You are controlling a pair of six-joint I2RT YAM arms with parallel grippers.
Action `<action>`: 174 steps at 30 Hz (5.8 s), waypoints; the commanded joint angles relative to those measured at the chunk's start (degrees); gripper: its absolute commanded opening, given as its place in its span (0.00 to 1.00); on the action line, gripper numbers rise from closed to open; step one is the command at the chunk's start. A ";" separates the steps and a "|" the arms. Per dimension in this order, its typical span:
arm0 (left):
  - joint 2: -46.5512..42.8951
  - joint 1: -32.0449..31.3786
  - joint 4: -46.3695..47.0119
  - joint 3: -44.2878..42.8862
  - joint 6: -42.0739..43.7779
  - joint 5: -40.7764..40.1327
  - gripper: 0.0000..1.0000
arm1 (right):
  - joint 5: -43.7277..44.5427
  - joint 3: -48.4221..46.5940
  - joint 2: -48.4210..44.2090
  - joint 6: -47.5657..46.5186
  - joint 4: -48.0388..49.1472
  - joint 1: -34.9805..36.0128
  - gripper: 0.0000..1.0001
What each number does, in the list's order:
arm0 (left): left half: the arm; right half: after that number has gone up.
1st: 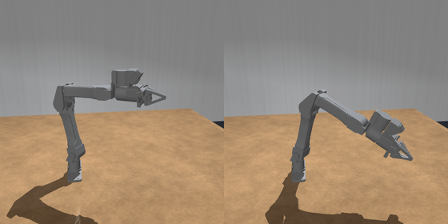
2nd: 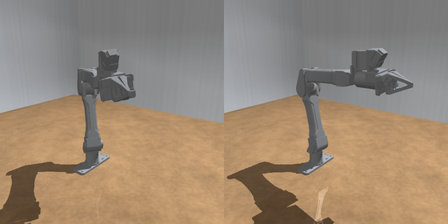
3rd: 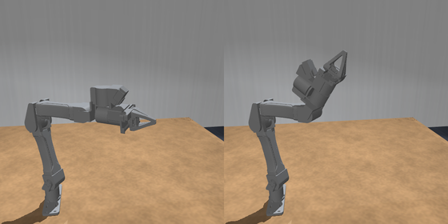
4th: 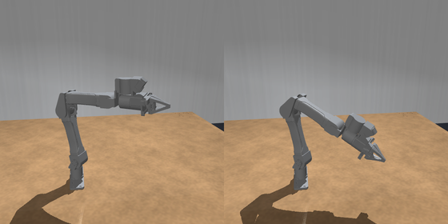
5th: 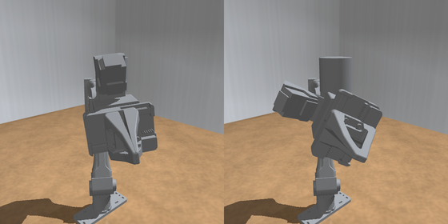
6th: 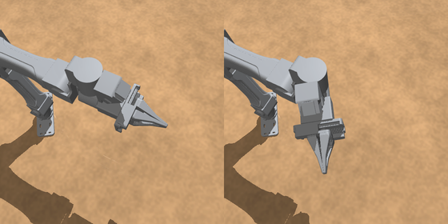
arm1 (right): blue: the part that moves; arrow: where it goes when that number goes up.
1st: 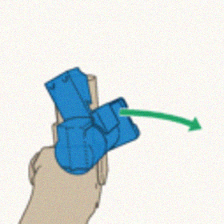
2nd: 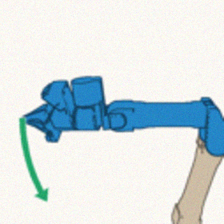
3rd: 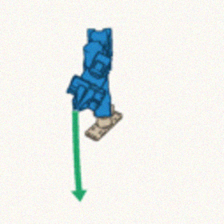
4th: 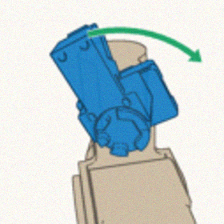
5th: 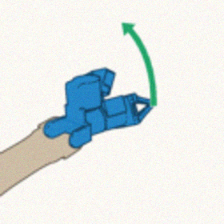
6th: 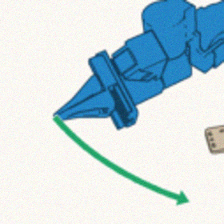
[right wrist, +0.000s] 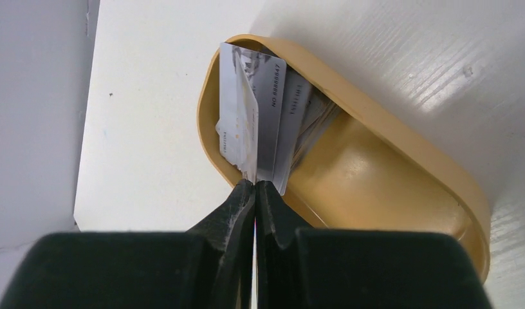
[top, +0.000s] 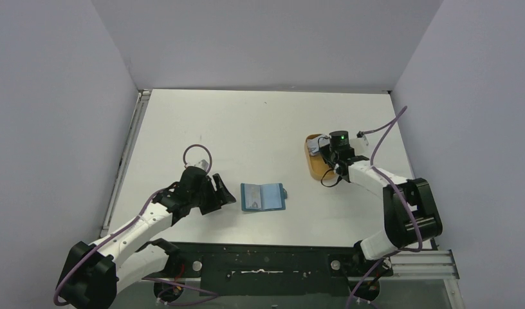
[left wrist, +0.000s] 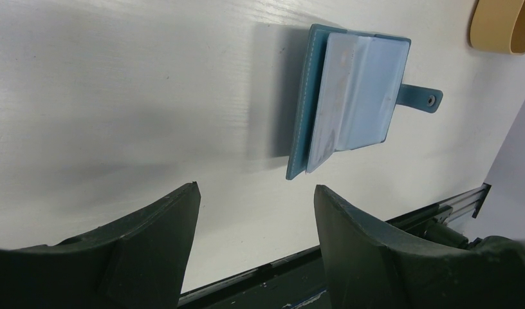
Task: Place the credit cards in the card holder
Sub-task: Pick up the credit card from the storage box, then turn over the card slot in the card holder.
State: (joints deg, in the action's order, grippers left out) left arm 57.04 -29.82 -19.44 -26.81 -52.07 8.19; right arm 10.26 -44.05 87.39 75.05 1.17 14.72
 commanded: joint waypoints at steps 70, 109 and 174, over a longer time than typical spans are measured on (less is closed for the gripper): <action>2.23 -5.12 69.12 -7.88 -15.60 36.72 0.56 | -58.58 -4.03 -36.35 -26.28 0.23 19.52 0.00; 3.32 -7.10 74.29 -5.79 -18.50 30.76 0.00 | -50.93 -4.05 -35.04 -21.95 5.91 24.04 0.17; 26.77 -17.91 1.25 -30.48 15.97 -5.95 0.66 | -32.40 5.10 -19.47 -34.52 -20.30 19.58 0.00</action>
State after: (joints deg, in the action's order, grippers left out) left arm 82.35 -46.30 -18.33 -50.30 -38.13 3.31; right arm -22.94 -38.92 70.67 42.22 -19.44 34.57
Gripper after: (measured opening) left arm 0.651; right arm 0.029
